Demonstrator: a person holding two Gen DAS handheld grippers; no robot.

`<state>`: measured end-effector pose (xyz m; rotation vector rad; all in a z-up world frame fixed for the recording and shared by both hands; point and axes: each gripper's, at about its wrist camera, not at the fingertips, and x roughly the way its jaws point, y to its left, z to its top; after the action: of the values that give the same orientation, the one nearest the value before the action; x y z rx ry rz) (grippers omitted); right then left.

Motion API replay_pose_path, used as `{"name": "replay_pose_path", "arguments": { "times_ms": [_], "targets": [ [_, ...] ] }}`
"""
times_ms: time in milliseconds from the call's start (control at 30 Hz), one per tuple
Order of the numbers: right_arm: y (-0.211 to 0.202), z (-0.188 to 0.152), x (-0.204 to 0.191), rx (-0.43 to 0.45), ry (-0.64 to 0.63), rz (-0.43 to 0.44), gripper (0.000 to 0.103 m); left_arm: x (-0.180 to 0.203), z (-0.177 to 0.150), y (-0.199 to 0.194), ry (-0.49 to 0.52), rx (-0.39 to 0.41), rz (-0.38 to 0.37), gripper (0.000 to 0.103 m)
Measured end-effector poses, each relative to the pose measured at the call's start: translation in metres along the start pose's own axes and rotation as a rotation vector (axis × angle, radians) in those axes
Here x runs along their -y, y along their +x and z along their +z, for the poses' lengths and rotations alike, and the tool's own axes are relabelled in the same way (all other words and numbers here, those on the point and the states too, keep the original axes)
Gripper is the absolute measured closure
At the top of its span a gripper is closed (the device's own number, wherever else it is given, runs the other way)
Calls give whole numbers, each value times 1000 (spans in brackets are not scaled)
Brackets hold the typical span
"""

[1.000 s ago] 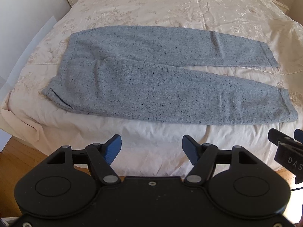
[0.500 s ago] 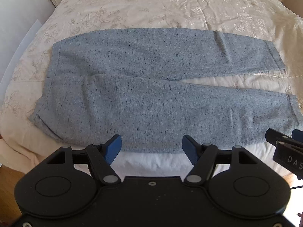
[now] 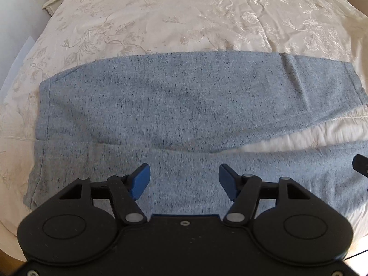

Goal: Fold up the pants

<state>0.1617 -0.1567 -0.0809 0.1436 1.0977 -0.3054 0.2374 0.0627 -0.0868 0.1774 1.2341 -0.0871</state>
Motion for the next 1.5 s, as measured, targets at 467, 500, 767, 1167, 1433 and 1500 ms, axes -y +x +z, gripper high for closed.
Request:
{"name": "replay_pose_path", "arguments": {
  "times_ms": [467, 500, 767, 1167, 1433, 1500],
  "targets": [
    [104, 84, -12, -23, -34, 81, 47, -5, 26, 33, -157, -57, 85, 36],
    [113, 89, -11, -30, -32, 77, 47, -4, 26, 35, -162, -62, 86, 36],
    [176, 110, -7, -70, -52, 31, 47, -3, 33, 54, -191, -87, 100, 36],
    [246, 139, -26, -6, -38, -9, 42, -4, 45, 78, -164, -85, 121, 36],
    [205, 126, -6, 16, 15, -12, 47, -8, 31, 71, -128, -63, 93, 36],
    [185, 106, 5, 13, 23, -13, 46, -11, 21, 66, -124, -56, 84, 36]
  ]
}}
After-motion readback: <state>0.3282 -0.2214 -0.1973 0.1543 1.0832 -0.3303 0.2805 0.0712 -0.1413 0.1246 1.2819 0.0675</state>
